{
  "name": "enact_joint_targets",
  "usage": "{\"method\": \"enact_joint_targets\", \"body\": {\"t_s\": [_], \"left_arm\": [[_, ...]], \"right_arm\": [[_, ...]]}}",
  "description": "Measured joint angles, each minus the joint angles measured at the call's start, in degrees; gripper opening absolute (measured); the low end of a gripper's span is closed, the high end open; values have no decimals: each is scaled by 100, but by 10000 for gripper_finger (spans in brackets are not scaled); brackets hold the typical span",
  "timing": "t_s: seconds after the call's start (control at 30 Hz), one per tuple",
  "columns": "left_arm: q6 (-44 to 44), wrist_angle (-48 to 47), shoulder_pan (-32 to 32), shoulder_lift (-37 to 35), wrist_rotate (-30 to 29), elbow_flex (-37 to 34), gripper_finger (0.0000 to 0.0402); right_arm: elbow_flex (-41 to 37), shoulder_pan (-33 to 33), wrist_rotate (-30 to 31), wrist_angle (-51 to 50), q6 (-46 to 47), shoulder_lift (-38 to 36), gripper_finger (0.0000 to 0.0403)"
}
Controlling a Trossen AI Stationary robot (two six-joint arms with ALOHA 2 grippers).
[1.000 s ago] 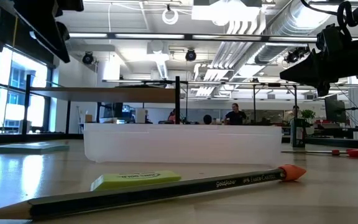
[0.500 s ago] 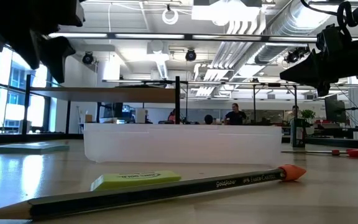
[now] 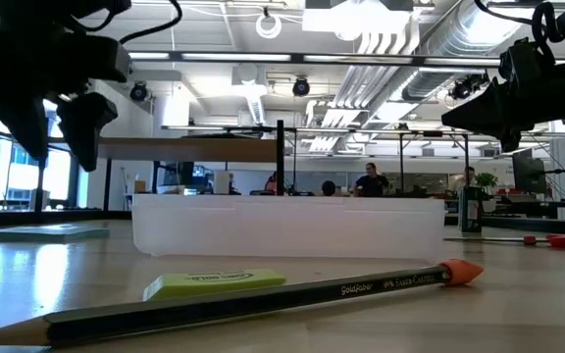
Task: Pack school essentials
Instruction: Put the blue sticky note into the school supply box
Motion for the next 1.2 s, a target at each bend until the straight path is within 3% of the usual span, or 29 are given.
{"method": "enact_joint_targets", "body": {"t_s": [0.43,1.2], "left_arm": [[-44,192,0,1093,-84,0,400],[249,661,4,1919,177,0,400]], "right_arm": [[2,2,-2,-1,0,1,23],[1,0,0,-4,0,0,23]]}}
